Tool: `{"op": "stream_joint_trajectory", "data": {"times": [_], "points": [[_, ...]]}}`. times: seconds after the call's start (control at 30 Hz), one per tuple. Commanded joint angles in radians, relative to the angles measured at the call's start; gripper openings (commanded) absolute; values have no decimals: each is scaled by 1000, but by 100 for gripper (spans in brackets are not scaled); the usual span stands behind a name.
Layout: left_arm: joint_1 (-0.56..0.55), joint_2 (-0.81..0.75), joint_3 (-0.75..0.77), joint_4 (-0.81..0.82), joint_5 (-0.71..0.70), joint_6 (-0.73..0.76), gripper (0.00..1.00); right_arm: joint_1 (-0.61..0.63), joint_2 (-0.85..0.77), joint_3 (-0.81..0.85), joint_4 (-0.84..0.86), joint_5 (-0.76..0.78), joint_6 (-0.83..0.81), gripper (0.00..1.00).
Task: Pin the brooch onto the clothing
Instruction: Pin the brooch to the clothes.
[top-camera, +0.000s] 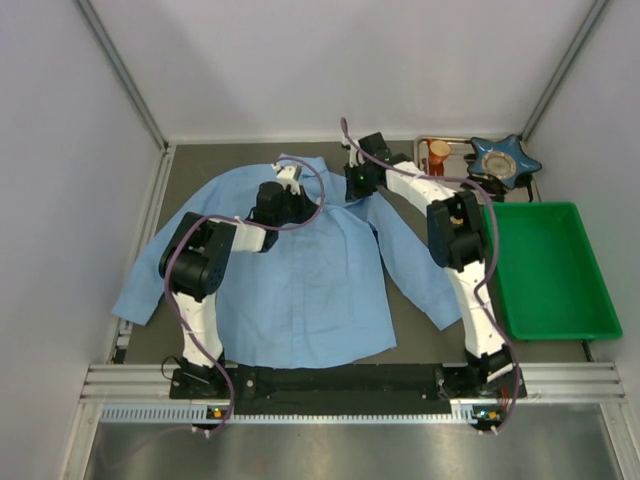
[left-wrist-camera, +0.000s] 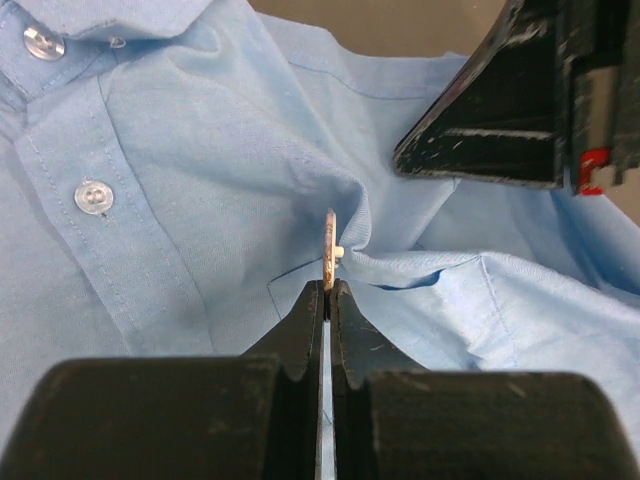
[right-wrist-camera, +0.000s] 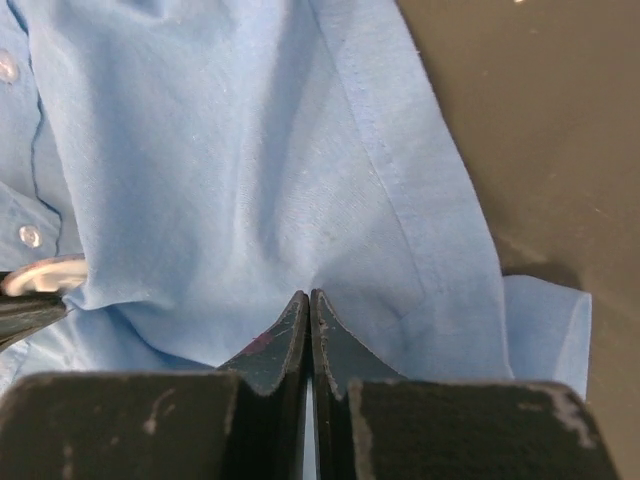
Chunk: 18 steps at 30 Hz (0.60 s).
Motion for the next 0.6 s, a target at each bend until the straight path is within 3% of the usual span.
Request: {"op": "stream_joint_trajectory", "data": {"times": [0.0,0.2,0.23,0.27,0.33,0.37,0.57], "points": [[3,18,35,22,-9,13,0,-18,-116,18,31,-66,62,0],[3,10,30,43,5,19,0,-32,-133,11,90,-216,133,0],[3,10,26,46,6,22,0,-30,-127,19,88,-241,141,6],[3,10,26,58,9,16,0,-30,-122,19,90,-258,147,25],[3,10,24,63,14,15,0,-26,-110,17,90,-290,151,31],[3,10,23,68,14,10,0,-24,-104,16,90,-299,156,40],[3,11,20,77,23,7,0,-18,-56,-6,119,-373,222,51]]}}
